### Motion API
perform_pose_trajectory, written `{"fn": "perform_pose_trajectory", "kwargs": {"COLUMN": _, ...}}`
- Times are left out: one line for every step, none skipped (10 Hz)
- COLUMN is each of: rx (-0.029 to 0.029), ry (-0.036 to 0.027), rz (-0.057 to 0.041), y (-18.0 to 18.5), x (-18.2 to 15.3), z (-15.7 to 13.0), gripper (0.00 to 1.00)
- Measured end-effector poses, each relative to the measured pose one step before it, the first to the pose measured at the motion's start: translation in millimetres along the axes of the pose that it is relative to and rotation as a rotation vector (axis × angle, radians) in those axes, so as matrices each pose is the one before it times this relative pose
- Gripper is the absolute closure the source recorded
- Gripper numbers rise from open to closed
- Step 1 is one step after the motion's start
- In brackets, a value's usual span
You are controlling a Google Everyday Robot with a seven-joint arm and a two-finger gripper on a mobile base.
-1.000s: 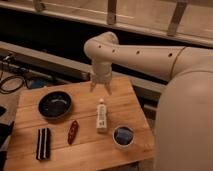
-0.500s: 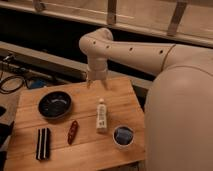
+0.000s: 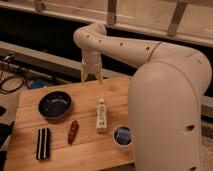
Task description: Pick up the ceramic bowl
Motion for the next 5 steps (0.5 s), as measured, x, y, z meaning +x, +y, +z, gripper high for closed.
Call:
{"fn": "perform_pose_trajectory", "kwargs": {"rx": -0.02049, "ry": -0.01816, "rz": -0.00436, "y": -0.62, "x": -1.61, "z": -0.29, "gripper": 0.35}}
{"fn": "perform_pose_trajectory", "kwargs": {"rx": -0.01903, "ry": -0.02477, "rz": -0.00830, "y": 1.62, "x": -4.39, "z": 0.74, "gripper": 0.35}}
{"fn": "perform_pose_trajectory", "kwargs": {"rx": -0.03041, "ry": -0.02002, "rz": -0.01248, "y": 10.56, "x": -2.71, "z": 2.00, "gripper": 0.35}}
{"fn": "perform_pose_trajectory", "kwargs": {"rx": -0.03516, "ry": -0.02970, "rz": -0.01677, "y": 15.53, "x": -5.23, "z": 4.25, "gripper": 0.35}}
{"fn": "perform_pose_trajectory", "kwargs": {"rx": -0.02780, "ry": -0.02282, "rz": -0.00944, "y": 12.08, "x": -5.61, "z": 4.68, "gripper": 0.35}}
